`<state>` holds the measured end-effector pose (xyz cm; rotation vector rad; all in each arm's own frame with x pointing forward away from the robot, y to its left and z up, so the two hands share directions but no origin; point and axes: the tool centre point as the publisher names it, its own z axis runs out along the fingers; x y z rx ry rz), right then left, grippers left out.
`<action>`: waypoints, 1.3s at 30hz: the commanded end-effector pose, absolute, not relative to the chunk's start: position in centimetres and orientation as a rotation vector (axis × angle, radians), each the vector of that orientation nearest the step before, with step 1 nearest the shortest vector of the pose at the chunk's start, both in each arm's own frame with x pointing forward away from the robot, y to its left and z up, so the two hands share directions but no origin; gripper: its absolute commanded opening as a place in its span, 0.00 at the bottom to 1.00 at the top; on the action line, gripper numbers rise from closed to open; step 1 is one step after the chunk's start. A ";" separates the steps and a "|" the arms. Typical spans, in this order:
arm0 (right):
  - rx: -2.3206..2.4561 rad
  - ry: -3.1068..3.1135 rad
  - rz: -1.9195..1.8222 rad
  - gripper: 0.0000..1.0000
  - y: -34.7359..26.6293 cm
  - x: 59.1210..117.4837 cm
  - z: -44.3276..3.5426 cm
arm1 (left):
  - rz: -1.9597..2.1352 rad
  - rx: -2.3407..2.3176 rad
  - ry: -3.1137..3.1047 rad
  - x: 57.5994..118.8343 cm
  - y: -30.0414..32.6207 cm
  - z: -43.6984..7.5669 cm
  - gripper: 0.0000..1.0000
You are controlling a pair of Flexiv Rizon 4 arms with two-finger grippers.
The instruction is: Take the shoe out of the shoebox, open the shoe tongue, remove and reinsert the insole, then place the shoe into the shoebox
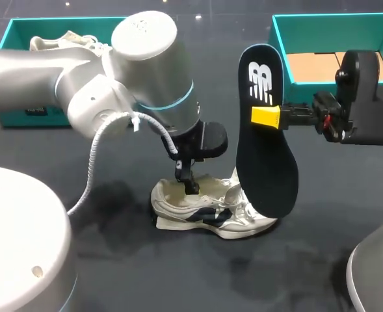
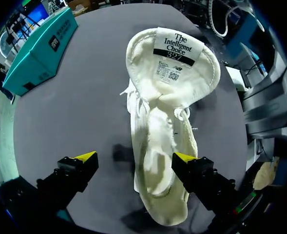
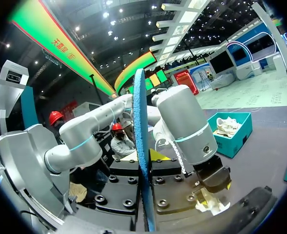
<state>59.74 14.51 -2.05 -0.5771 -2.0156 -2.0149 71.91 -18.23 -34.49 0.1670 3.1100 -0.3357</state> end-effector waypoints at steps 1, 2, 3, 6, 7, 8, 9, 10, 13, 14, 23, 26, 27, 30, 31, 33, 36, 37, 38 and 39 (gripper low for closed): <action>-0.592 -2.016 -2.024 0.00 14.3 58.9 -2.2 | -0.305 0.151 3.120 72.5 -19.5 -35.9 1.00; -0.592 -2.016 -2.024 0.00 14.3 58.9 -2.2 | -0.301 0.150 3.127 72.6 -19.6 -36.2 0.97; -0.592 -2.016 -2.024 0.00 14.3 58.9 -2.2 | -0.297 0.148 3.131 72.6 -19.7 -36.4 0.95; -0.592 -2.016 -2.024 0.00 14.3 58.9 -2.2 | -0.283 0.145 3.136 72.4 -19.8 -36.9 0.89; -0.592 -2.016 -2.024 0.00 14.3 58.9 -2.2 | -0.280 0.143 3.137 72.4 -19.8 -37.0 0.86; -0.592 -2.016 -2.024 0.00 14.3 58.9 -2.2 | -0.277 0.141 3.138 72.3 -19.7 -37.2 0.74; -0.592 -2.016 -2.024 0.00 14.3 58.9 -2.2 | -0.274 0.140 3.142 72.3 -19.7 -37.3 0.71; -0.592 -2.016 -2.024 0.00 14.3 58.9 -2.2 | -0.271 0.140 3.145 72.2 -19.7 -37.4 0.68; -0.592 -2.016 -2.024 0.00 14.3 58.9 -2.2 | -0.260 0.141 3.154 71.9 -19.7 -37.9 0.60; -0.592 -2.016 -2.024 0.00 14.3 58.9 -2.2 | -0.257 0.140 3.155 71.8 -19.7 -38.0 0.56; -0.592 -2.016 -2.024 0.00 14.3 58.9 -2.2 | -0.239 0.137 3.171 71.4 -19.7 -38.7 0.42; -0.592 -2.016 -2.024 0.00 14.3 58.9 -2.2 | -0.228 0.141 3.176 71.3 -19.7 -38.9 0.32; -0.592 -2.016 -2.024 0.00 14.3 58.9 -2.2 | -0.225 0.142 3.178 71.3 -19.8 -39.0 0.29; -0.592 -2.016 -2.024 0.00 14.3 58.9 -2.2 | -0.213 0.146 3.183 71.2 -19.8 -39.2 0.08; -0.592 -2.016 -2.024 0.00 14.3 58.9 -2.2 | -0.211 0.147 3.185 71.2 -19.8 -39.3 0.00; -0.592 -2.016 -2.024 0.00 14.3 58.9 -2.2 | -0.210 0.149 3.188 71.2 -19.8 -39.3 0.00; -0.592 -2.016 -2.024 0.00 14.3 58.9 -2.2 | -0.212 0.156 3.189 71.2 -19.7 -39.2 0.00; -0.592 -2.016 -2.024 0.00 14.3 58.9 -2.2 | -0.213 0.159 3.189 71.2 -19.7 -39.1 0.00; -0.592 -2.016 -2.024 0.00 14.3 58.9 -2.2 | -0.218 0.166 3.190 71.1 -19.7 -39.0 0.00; -0.592 -2.016 -2.024 0.00 14.3 58.9 -2.2 | -0.222 0.171 3.192 71.1 -19.6 -38.9 0.00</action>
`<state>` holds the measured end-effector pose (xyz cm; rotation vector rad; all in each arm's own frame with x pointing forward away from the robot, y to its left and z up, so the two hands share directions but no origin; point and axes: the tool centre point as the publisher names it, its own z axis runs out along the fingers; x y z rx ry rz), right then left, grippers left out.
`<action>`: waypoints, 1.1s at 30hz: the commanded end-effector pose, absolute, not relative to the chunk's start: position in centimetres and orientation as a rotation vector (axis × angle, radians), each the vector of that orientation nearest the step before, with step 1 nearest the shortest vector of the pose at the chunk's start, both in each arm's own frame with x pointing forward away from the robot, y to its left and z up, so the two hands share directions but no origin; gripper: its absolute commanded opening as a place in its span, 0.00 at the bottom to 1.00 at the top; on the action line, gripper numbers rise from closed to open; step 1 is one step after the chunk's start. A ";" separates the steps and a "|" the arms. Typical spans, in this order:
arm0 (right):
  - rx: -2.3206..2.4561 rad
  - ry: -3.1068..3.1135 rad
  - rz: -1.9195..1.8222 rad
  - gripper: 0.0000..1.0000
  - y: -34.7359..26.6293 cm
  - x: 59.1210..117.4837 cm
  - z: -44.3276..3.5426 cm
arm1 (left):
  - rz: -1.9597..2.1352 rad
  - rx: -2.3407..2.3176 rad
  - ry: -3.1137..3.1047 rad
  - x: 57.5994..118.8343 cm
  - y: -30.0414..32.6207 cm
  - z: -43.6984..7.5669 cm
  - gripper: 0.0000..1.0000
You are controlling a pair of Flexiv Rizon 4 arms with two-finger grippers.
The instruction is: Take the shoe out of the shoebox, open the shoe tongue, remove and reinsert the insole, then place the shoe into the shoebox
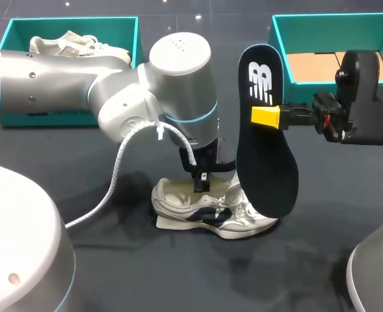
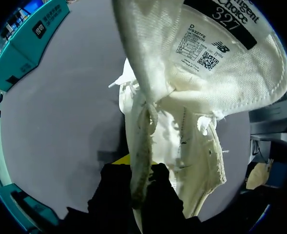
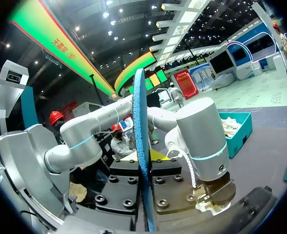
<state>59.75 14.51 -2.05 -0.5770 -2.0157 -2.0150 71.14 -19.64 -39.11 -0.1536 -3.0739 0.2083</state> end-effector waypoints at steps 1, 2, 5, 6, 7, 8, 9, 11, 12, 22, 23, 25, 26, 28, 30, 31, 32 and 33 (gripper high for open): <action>-0.592 -2.016 -2.024 0.00 14.3 58.9 -2.2 | 0.216 -0.170 -3.064 71.1 -19.6 -38.9 0.00; -0.592 -2.016 -2.024 0.00 14.3 58.9 -2.2 | 0.224 -0.184 -3.056 71.1 -19.5 -38.7 0.00; -0.592 -2.016 -2.024 0.00 14.3 58.9 -2.2 | 0.252 -0.234 -3.039 71.0 -19.3 -38.2 0.00; -0.592 -2.016 -2.024 0.00 14.3 58.9 -2.2 | 0.268 -0.259 -3.024 71.0 -19.3 -37.9 0.00; -0.592 -2.016 -2.024 0.00 14.3 58.9 -2.2 | 0.264 -0.269 -3.024 71.0 -19.2 -37.7 0.00; -0.592 -2.016 -2.024 0.00 14.3 58.9 -2.2 | 0.260 -0.283 -3.028 70.9 -19.2 -37.4 0.00; -0.592 -2.016 -2.024 0.00 14.3 58.9 -2.2 | 0.265 -0.308 -3.019 70.8 -19.1 -37.0 0.00; -0.592 -2.016 -2.024 0.00 14.3 58.9 -2.2 | 0.265 -0.339 -3.028 70.7 -19.0 -36.3 0.00; -0.592 -2.016 -2.024 0.00 14.3 58.9 -2.2 | 0.269 -0.364 -3.021 70.7 -19.0 -35.9 0.00; -0.592 -2.016 -2.024 0.00 14.3 58.9 -2.2 | 0.258 -0.735 -2.961 71.4 -18.2 -33.7 0.00; -0.592 -2.016 -2.024 0.00 14.3 58.9 -2.2 | 0.241 -0.785 -2.962 71.5 -18.0 -33.6 0.00; -0.592 -2.016 -2.024 0.00 14.3 58.9 -2.2 | 0.230 -0.907 -2.923 71.5 -17.7 -33.4 0.00; -0.592 -2.016 -2.024 0.00 14.3 58.9 -2.2 | 0.224 -0.967 -2.912 71.6 -17.5 -33.3 0.00; -0.592 -2.016 -2.024 0.00 14.3 58.9 -2.2 | 0.219 -1.070 -2.872 71.7 -17.1 -33.1 0.00; -0.592 -2.016 -2.024 0.00 14.3 58.9 -2.2 | 0.207 -1.138 -2.856 71.9 -16.9 -32.9 0.00; -0.592 -2.016 -2.024 0.00 14.3 58.9 -2.2 | 0.209 -1.169 -2.840 71.9 -16.8 -32.8 0.00; -0.592 -2.016 -2.024 0.00 14.3 58.9 -2.2 | 0.213 -1.197 -2.828 72.0 -16.8 -32.6 0.00; -0.592 -2.016 -2.024 0.00 14.3 58.9 -2.2 | 0.207 -1.231 -2.819 72.1 -16.7 -32.5 0.00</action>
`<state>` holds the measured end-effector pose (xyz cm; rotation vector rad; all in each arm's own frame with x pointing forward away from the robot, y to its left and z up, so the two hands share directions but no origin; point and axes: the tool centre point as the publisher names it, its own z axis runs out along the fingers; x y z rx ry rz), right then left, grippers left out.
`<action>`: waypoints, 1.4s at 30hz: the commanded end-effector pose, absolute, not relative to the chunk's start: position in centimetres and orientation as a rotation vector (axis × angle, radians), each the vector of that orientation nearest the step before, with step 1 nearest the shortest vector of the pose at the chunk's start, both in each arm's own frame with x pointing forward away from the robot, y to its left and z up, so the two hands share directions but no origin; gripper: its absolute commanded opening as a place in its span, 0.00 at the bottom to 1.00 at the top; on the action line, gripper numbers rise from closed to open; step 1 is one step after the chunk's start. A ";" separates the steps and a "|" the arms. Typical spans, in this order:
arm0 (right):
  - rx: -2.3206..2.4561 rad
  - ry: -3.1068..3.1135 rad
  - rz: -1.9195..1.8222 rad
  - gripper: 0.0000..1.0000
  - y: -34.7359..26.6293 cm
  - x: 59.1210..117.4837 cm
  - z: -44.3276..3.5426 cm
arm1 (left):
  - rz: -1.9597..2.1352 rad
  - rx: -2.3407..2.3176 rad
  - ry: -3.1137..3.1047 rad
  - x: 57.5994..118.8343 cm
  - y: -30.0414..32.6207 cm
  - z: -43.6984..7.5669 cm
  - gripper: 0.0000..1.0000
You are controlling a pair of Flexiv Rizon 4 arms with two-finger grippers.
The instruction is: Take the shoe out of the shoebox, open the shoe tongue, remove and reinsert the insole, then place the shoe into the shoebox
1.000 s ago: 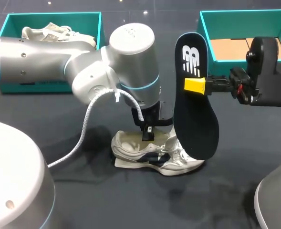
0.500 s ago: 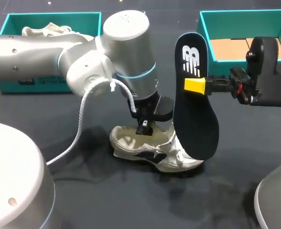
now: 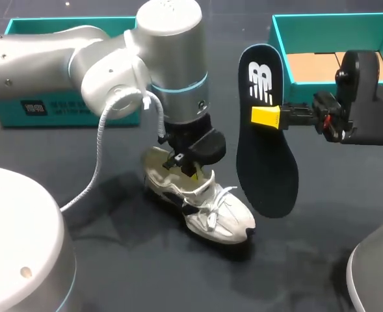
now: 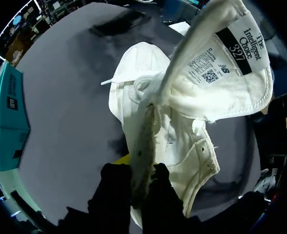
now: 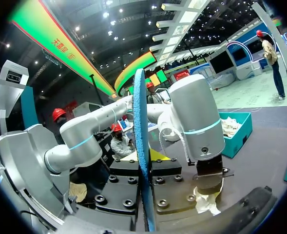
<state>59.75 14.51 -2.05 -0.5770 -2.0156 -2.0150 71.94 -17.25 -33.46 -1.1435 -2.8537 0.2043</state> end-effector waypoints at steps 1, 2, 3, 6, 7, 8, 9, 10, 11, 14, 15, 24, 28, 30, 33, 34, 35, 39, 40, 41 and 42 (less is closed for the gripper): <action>-0.592 -2.016 -2.024 0.00 14.3 58.9 -2.2 | 0.208 -1.258 -2.811 72.1 -16.6 -32.3 0.00; -0.592 -2.016 -2.024 0.00 14.3 58.9 -2.2 | 0.206 -1.296 -2.793 72.1 -16.5 -32.1 0.00; -0.592 -2.016 -2.024 0.00 14.3 58.9 -2.2 | 0.205 -1.323 -2.788 72.1 -16.4 -32.0 0.00; -0.592 -2.016 -2.024 0.00 14.3 58.9 -2.2 | 0.207 -1.411 -2.747 72.3 -16.0 -31.6 0.00; -0.592 -2.016 -2.024 0.00 14.3 58.9 -2.2 | 0.198 -1.447 -2.736 72.4 -15.9 -31.5 0.00; -0.592 -2.016 -2.024 0.00 14.3 58.9 -2.2 | 0.200 -1.478 -2.724 72.4 -15.8 -31.4 0.00; -0.592 -2.016 -2.024 0.00 14.3 58.9 -2.2 | 0.204 -1.511 -2.707 72.5 -15.7 -31.3 0.00; -0.592 -2.016 -2.024 0.00 14.3 58.9 -2.2 | 0.198 -1.553 -2.694 72.5 -15.6 -31.2 0.00; -0.592 -2.016 -2.024 0.00 14.3 58.9 -2.2 | 0.198 -1.584 -2.684 72.5 -15.6 -31.1 0.00; -0.592 -2.016 -2.024 0.00 14.3 58.9 -2.2 | 0.195 -1.698 -2.632 72.3 -15.4 -30.8 0.00; -0.592 -2.016 -2.024 0.00 14.3 58.9 -2.2 | 0.190 -1.743 -2.613 72.1 -15.5 -30.8 0.00; -0.592 -2.016 -2.024 0.00 14.3 58.9 -2.2 | 0.253 -2.005 -2.492 70.6 -16.1 -30.0 0.00; -0.592 -2.016 -2.024 0.00 14.3 58.9 -2.2 | 0.253 -2.005 -2.492 70.6 -16.1 -30.0 0.00; -0.592 -2.016 -2.024 0.00 14.3 58.9 -2.2 | 0.253 -2.005 -2.492 70.6 -16.1 -30.0 0.00; -0.592 -2.016 -2.024 0.00 14.3 58.9 -2.2 | 0.253 -2.005 -2.492 70.6 -16.1 -30.0 0.00; -0.592 -2.016 -2.024 0.00 14.3 58.9 -2.2 | 0.253 -2.005 -2.492 70.6 -16.1 -30.0 0.00; -0.592 -2.016 -2.024 0.00 14.3 58.9 -2.2 | 0.214 -2.061 -2.477 70.1 -16.1 -30.3 0.00; -0.592 -2.016 -2.024 0.00 14.3 58.9 -2.2 | 0.152 -2.230 -2.418 68.2 -16.3 -30.2 0.00; -0.592 -2.016 -2.024 0.00 14.3 58.9 -2.2 | 0.142 -2.257 -2.402 68.0 -16.6 -30.2 0.00; -0.592 -2.016 -2.024 0.00 14.3 58.9 -2.2 | 0.126 -2.263 -2.404 68.0 -16.8 -30.3 0.00; -0.592 -2.016 -2.024 0.00 14.3 58.9 -2.2 | 0.126 -2.269 -2.391 67.9 -17.1 -30.3 0.00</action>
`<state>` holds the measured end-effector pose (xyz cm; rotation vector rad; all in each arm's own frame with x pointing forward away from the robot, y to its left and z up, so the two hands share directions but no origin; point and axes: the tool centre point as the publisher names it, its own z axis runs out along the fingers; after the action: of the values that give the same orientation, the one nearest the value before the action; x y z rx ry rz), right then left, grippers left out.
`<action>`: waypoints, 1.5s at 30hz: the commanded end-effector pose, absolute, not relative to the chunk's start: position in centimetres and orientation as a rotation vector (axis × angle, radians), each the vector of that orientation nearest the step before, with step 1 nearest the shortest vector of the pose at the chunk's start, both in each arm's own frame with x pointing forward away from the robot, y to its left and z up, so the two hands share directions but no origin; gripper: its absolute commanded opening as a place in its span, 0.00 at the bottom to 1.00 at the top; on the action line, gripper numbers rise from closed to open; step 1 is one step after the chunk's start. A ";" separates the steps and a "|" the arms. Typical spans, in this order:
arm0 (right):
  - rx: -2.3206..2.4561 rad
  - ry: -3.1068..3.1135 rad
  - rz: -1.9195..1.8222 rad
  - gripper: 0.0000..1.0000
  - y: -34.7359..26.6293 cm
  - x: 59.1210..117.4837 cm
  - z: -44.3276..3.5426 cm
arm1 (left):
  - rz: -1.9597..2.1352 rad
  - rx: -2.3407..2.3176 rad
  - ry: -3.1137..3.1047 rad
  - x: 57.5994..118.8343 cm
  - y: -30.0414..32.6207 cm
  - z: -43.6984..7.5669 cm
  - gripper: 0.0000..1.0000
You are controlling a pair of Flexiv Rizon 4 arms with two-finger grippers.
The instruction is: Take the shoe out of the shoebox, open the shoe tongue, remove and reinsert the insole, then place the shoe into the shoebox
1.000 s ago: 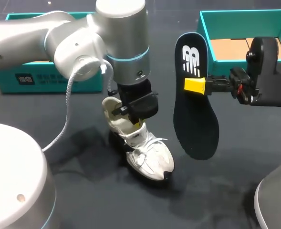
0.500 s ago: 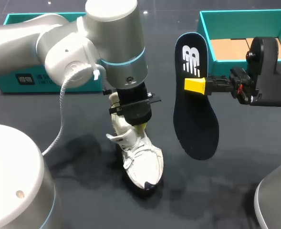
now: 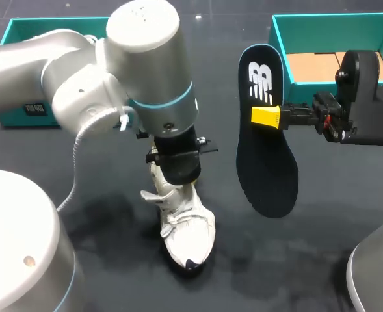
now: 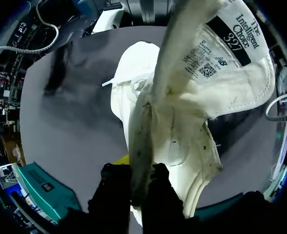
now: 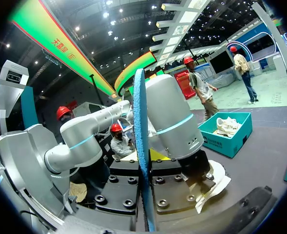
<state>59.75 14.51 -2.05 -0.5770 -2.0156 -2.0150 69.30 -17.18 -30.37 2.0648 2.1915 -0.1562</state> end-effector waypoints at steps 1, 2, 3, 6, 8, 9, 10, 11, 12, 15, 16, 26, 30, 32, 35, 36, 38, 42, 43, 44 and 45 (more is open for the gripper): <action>-0.592 -2.016 -2.024 0.00 14.3 58.9 -2.2 | -0.115 2.052 2.165 68.0 -17.3 -30.4 0.00; -0.592 -2.016 -2.024 0.00 14.3 58.9 -2.2 | -0.108 2.053 2.169 68.0 -17.6 -30.5 0.00; -0.592 -2.016 -2.024 0.00 14.3 58.9 -2.2 | -0.108 2.058 2.170 68.0 -17.8 -30.7 0.00; -0.592 -2.016 -2.024 0.00 14.3 58.9 -2.2 | -0.113 2.072 2.199 68.1 -18.4 -31.7 0.00; -0.592 -2.016 -2.024 0.00 14.3 58.9 -2.2 | -0.105 2.069 2.212 68.1 -18.8 -32.3 0.00; -0.592 -2.016 -2.024 0.00 14.3 58.9 -2.2 | -0.106 2.072 2.216 68.2 -18.9 -32.4 0.00; -0.592 -2.016 -2.024 0.00 14.3 58.9 -2.2 | -0.107 2.074 2.216 68.2 -19.0 -32.6 0.00; -0.592 -2.016 -2.024 0.00 14.3 58.9 -2.2 | -0.103 2.074 2.215 68.2 -19.1 -32.7 0.00; -0.592 -2.016 -2.024 0.00 14.3 58.9 -2.2 | -0.109 2.085 2.206 68.3 -19.2 -32.8 0.00; -0.592 -2.016 -2.024 0.00 14.3 58.9 -2.2 | -0.123 2.090 2.191 68.8 -19.5 -33.3 0.00; -0.592 -2.016 -2.024 0.00 14.3 58.9 -2.2 | -0.122 2.091 2.192 68.9 -19.5 -33.6 0.00; -0.592 -2.016 -2.024 0.00 14.3 58.9 -2.2 | -0.152 2.126 2.217 69.7 -19.9 -35.3 0.00; -0.592 -2.016 -2.024 0.00 14.3 58.9 -2.2 | -0.160 2.139 2.224 69.9 -20.1 -35.8 0.00; -0.592 -2.016 -2.024 0.00 14.3 58.9 -2.2 | -0.157 2.143 2.233 70.0 -20.3 -36.2 0.00; -0.592 -2.016 -2.024 0.00 14.3 58.9 -2.2 | -0.151 2.146 2.246 70.3 -20.6 -36.7 0.00; -0.592 -2.016 -2.024 0.00 14.3 58.9 -2.2 | -0.157 2.153 2.246 70.3 -20.6 -36.9 0.00; -0.592 -2.016 -2.024 0.00 14.3 58.9 -2.2 | -0.153 2.159 2.247 70.4 -20.8 -37.1 0.00; -0.592 -2.016 -2.024 0.00 14.3 58.9 -2.2 | -0.171 2.212 2.216 70.7 -21.2 -37.6 0.00; -0.592 -2.016 -2.024 0.00 14.3 58.9 -2.2 | -0.165 2.217 2.216 70.7 -21.3 -37.8 0.00; -0.592 -2.016 -2.024 0.00 14.3 58.9 -2.2 | -0.154 2.225 2.210 70.7 -21.4 -38.0 0.00; -0.592 -2.016 -2.024 0.00 14.3 58.9 -2.2 | -0.151 2.231 2.205 70.7 -21.5 -38.1 0.00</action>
<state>59.75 14.51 -2.05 -0.5771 -2.0156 -2.0150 70.50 -20.66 -37.51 2.2192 2.2001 -0.1617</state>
